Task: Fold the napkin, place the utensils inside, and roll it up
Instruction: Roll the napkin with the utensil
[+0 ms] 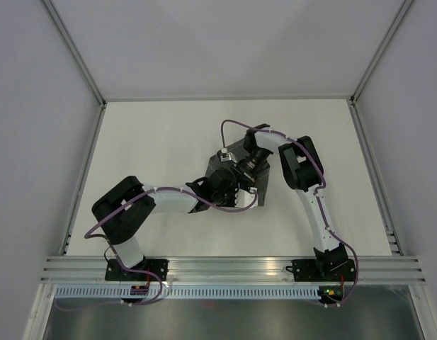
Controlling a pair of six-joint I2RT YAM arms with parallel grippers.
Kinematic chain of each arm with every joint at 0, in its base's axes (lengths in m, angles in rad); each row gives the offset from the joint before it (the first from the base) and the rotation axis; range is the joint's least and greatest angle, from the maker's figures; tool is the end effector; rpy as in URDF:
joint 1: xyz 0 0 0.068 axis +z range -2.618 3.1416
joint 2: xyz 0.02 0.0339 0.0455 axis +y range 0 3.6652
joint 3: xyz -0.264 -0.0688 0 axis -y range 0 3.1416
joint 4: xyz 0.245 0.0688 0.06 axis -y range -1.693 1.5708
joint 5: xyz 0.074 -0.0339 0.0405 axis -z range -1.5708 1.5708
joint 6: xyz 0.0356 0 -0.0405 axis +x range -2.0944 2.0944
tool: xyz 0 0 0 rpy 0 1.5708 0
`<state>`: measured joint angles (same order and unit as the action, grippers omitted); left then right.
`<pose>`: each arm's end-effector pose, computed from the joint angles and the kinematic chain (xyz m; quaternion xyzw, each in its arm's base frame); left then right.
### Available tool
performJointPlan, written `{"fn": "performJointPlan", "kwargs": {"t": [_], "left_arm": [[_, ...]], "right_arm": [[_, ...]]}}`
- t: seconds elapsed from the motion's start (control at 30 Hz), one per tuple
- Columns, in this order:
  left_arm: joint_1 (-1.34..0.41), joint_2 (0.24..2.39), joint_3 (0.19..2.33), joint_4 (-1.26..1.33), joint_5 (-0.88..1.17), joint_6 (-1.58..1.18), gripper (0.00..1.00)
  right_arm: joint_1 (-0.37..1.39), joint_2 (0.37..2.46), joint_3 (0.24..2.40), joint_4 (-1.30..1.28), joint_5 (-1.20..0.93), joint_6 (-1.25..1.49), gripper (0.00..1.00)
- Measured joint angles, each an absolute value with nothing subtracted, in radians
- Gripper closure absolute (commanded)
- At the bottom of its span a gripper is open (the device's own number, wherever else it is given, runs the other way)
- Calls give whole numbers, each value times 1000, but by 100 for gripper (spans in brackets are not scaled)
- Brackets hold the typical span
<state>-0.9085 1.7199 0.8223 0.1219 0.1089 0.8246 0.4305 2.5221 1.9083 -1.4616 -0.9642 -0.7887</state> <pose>0.2042 -0.2681 0.1438 0.7153 0.5800 -0.0663 0.3841 0.3733 0.2036 0.0922 0.3963 -0.7697 -0.4812 0.1377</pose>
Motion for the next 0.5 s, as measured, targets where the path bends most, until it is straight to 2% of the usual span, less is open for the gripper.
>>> {"fn": "performJointPlan", "kwargs": {"t": [0.07, 0.1, 0.23, 0.33, 0.43, 0.5], "left_arm": [[-905, 1731, 846, 91, 123, 825, 64], [-903, 1736, 857, 75, 130, 825, 71], [-899, 1751, 897, 19, 148, 830, 79], [-898, 1760, 926, -26, 163, 833, 87], [-897, 1773, 957, -65, 172, 832, 94], [-896, 1777, 976, -95, 191, 831, 98]], "right_arm": [[427, 2523, 1908, -1465, -963, -789, 90], [426, 2524, 1908, -1467, -963, -789, 90], [421, 2528, 1909, -1475, -965, -789, 87], [416, 2529, 1910, -1480, -964, -790, 77], [411, 2529, 1910, -1484, -965, -783, 60], [405, 2525, 1910, -1492, -971, -768, 55]]}}
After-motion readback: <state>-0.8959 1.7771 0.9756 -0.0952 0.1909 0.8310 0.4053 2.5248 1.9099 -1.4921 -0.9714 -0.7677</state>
